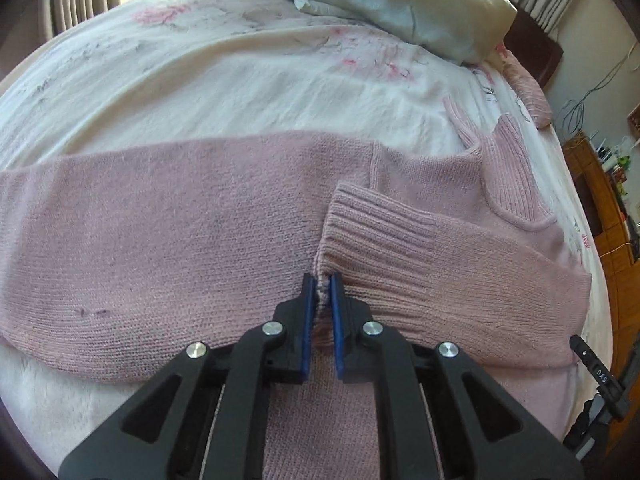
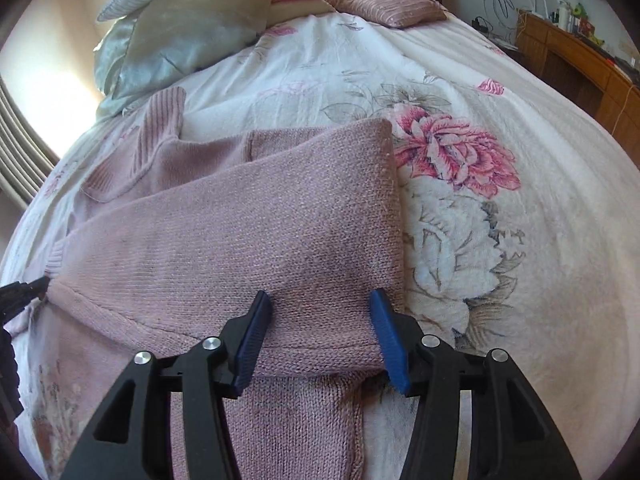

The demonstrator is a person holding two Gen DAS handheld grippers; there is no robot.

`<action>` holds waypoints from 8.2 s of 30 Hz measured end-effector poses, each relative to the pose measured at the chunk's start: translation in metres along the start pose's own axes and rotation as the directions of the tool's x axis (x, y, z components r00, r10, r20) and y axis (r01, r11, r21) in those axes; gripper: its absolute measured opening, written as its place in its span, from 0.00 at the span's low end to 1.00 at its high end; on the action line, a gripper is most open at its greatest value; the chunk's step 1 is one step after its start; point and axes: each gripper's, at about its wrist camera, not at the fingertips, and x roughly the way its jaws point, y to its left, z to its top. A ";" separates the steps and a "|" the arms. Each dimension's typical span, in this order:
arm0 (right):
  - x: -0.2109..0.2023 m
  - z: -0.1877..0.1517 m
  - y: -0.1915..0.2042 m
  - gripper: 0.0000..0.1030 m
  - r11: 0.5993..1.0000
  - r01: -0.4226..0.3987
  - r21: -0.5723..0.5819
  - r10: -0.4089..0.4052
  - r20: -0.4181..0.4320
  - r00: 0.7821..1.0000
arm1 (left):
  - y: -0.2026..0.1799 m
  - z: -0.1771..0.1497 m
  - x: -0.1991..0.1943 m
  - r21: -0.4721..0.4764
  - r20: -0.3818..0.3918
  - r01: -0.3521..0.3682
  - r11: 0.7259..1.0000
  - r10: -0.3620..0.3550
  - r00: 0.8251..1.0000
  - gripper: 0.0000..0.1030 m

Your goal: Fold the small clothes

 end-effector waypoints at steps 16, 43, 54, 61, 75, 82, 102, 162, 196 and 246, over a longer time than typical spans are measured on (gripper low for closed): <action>0.004 0.001 0.039 0.54 0.995 -0.100 0.026 0.102 -0.123 0.987 | -0.050 -0.013 0.012 0.110 -0.098 0.042 0.993 -0.031 0.995 0.18; -0.057 -0.109 0.115 0.74 0.981 -0.142 -0.132 0.120 -0.161 0.980 | 0.328 -0.060 -0.184 -0.409 0.190 -0.062 0.910 0.151 0.970 0.32; -0.044 -0.107 0.123 0.76 0.982 -0.100 -0.161 0.075 -0.155 0.985 | 0.370 -0.027 -0.162 -0.530 0.302 0.039 0.847 0.146 0.942 0.09; -0.042 -0.107 0.123 0.77 0.980 -0.103 -0.170 0.077 -0.152 0.985 | 0.339 -0.010 -0.173 -0.449 0.352 -0.008 0.894 0.185 0.918 0.05; -0.072 -0.109 0.108 0.76 0.983 -0.069 -0.171 0.053 -0.099 0.994 | 0.126 0.016 -0.165 -0.046 0.414 0.130 0.990 -0.100 0.905 0.04; -0.073 -0.109 0.094 0.76 0.985 -0.044 -0.165 0.029 -0.092 0.995 | 0.030 0.002 -0.122 0.071 0.333 0.224 0.972 -0.235 0.913 0.04; -0.055 -0.106 0.094 0.77 0.987 -0.034 -0.158 0.014 -0.126 0.992 | 0.032 -0.033 -0.020 -0.003 0.081 0.268 0.963 -0.267 0.960 0.07; -0.002 0.012 0.240 0.53 0.887 -0.144 -0.438 0.095 -0.132 0.987 | 0.003 -0.026 -0.043 0.185 0.060 0.122 0.975 -0.135 0.989 0.24; -0.011 0.008 -0.010 0.08 0.960 -0.203 0.191 0.223 -0.092 0.970 | -0.032 -0.034 -0.018 0.301 0.025 0.058 0.952 -0.069 0.997 0.31; -0.011 0.134 0.131 0.20 0.836 -0.483 -0.261 0.514 0.066 0.855 | -0.126 0.076 -0.014 0.480 0.030 0.438 0.761 -0.513 0.858 0.07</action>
